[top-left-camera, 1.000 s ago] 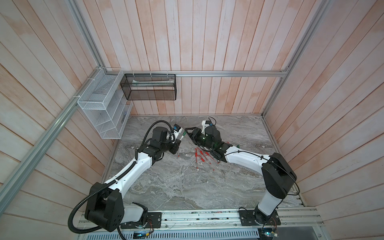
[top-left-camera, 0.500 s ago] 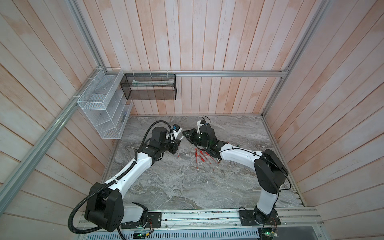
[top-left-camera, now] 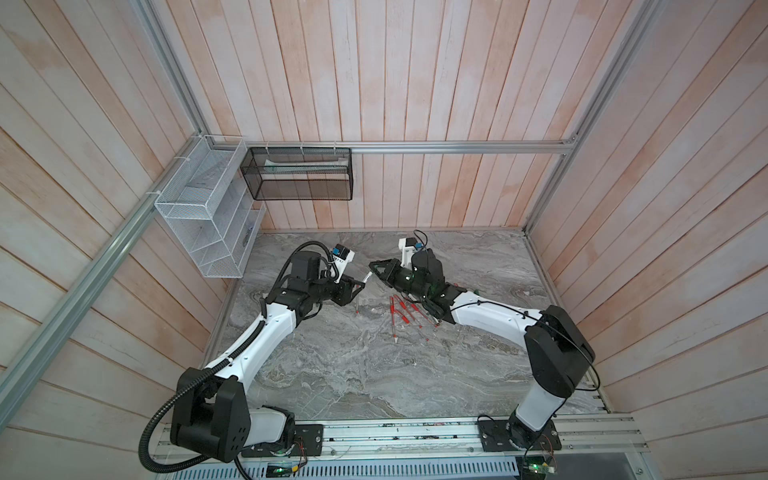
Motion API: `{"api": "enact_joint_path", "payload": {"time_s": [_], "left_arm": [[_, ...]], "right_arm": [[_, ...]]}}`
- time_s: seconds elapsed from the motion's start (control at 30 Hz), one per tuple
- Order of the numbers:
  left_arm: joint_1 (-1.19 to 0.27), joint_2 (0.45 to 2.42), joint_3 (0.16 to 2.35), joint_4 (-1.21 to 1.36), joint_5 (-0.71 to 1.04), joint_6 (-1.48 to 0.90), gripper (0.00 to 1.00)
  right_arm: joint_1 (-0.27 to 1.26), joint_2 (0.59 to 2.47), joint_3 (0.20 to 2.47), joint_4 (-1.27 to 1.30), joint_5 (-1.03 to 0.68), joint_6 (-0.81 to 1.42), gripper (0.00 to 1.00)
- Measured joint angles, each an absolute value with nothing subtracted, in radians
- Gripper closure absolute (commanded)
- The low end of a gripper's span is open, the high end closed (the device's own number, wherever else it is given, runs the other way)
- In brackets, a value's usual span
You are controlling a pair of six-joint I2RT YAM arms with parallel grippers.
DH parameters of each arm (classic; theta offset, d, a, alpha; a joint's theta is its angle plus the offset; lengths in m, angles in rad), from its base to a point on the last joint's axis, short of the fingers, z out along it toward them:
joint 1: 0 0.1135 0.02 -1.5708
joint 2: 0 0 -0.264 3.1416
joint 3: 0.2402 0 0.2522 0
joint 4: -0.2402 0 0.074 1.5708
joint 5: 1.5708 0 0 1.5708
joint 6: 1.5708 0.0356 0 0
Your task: Open the pen caps
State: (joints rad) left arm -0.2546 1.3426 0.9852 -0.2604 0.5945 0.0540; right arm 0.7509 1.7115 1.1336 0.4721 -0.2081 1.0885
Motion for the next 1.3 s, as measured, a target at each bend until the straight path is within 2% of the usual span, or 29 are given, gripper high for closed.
{"api": "enact_joint_path", "payload": {"time_s": [0.07,0.17,0.3,0.37,0.43,0.57,0.7,0.93,1.3], "left_arm": [[-0.233,1.338,0.985,-0.247,0.682,0.011,0.42],[-0.194,1.333,0.984,-0.205,0.824,-0.071,0.37],[-0.160,1.323,0.932,-0.056,0.995,-0.219,0.37],[-0.150,1.323,0.902,0.009,1.059,-0.292,0.41],[-0.146,1.323,0.885,0.047,1.101,-0.340,0.45],[-0.155,1.323,0.873,0.094,1.152,-0.383,0.45],[-0.167,1.320,0.873,0.094,1.168,-0.387,0.58],[-0.170,1.316,0.873,0.094,1.174,-0.384,1.00],[-0.192,1.312,0.864,0.089,1.138,-0.338,1.00]], "right_arm": [[0.737,1.674,1.090,0.521,-0.237,1.062,1.00],[0.722,1.637,1.050,0.601,-0.287,1.034,1.00],[0.719,1.621,1.012,0.717,-0.353,1.014,1.00],[0.719,1.621,1.010,0.743,-0.383,1.013,1.00],[0.721,1.621,1.010,0.771,-0.402,1.013,1.00],[0.728,1.621,1.013,0.796,-0.425,1.002,1.00],[0.737,1.627,1.021,0.796,-0.440,0.993,1.00],[0.743,1.646,1.033,0.794,-0.455,0.985,1.00],[0.710,1.640,1.032,0.773,-0.498,0.982,1.00]]}}
